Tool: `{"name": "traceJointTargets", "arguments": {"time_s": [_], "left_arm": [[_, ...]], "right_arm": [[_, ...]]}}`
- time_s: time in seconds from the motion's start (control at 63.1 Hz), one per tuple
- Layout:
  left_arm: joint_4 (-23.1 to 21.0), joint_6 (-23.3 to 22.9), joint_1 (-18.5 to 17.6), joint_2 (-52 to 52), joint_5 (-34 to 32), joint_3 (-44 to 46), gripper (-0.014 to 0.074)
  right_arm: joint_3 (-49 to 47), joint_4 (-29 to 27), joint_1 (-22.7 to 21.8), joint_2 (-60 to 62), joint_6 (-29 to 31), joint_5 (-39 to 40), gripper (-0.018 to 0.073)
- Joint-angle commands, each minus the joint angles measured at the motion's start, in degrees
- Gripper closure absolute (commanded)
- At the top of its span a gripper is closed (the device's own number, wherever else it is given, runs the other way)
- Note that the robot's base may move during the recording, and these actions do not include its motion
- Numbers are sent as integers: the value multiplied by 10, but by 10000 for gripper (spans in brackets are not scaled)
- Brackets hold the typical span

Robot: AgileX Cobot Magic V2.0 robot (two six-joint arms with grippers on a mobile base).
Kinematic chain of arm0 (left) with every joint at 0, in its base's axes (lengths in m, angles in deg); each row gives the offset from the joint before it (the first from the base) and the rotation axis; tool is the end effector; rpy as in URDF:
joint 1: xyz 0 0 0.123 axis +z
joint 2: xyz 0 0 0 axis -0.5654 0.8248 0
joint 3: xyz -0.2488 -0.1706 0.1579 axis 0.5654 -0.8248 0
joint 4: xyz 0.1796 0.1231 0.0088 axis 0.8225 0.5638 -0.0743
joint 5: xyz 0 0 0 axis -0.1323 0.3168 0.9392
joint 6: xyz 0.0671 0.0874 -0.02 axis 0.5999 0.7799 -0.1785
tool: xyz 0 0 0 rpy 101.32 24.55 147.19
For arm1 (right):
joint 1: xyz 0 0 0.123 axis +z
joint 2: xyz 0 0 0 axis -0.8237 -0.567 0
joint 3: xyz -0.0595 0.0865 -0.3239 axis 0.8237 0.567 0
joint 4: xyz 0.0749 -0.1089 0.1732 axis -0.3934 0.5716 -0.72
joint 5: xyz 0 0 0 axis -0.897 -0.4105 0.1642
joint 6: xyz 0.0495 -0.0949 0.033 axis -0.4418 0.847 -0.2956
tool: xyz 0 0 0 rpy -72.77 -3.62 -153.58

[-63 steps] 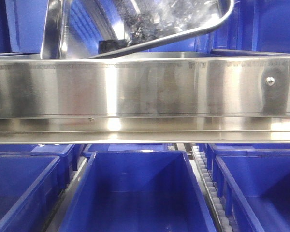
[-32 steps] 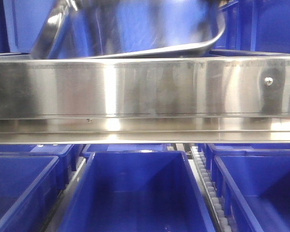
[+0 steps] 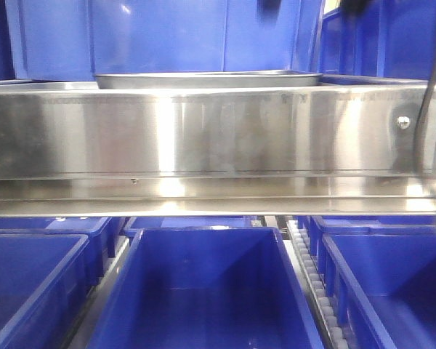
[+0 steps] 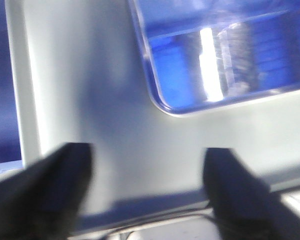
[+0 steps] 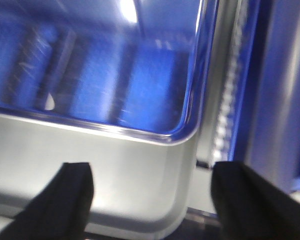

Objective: Stack silver trays without gaps

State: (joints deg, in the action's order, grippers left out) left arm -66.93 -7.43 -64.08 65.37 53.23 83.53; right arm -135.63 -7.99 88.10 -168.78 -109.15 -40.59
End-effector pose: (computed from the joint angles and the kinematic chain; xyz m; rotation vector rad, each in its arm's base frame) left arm 0.2473 -0.1334 0.4442 0.3324 2.5759 -0.2070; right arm 0.2632 0.1562 0.4402 -0.1743 2.5740 0.2515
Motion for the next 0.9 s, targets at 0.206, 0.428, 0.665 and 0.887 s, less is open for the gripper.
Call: {"name": "traceJointTargets", "arguments": {"time_s": [0.206, 0.428, 0.665, 0.887], "left_arm": [[-26, 4, -20, -145, -51, -2, 309], [-26, 2, -71, -259, -143, -122, 637], [-29, 0, -107, -380, -298, -326, 637], [-34, 0, -129, -491, -486, -512, 637]], "right_arm": [[53, 18, -3, 180, 30, 72, 496], [200, 19, -3, 325, 69, 158, 510], [423, 19, -2, 493, 118, 304, 510], [616, 21, -2, 634, 118, 430, 510]]}}
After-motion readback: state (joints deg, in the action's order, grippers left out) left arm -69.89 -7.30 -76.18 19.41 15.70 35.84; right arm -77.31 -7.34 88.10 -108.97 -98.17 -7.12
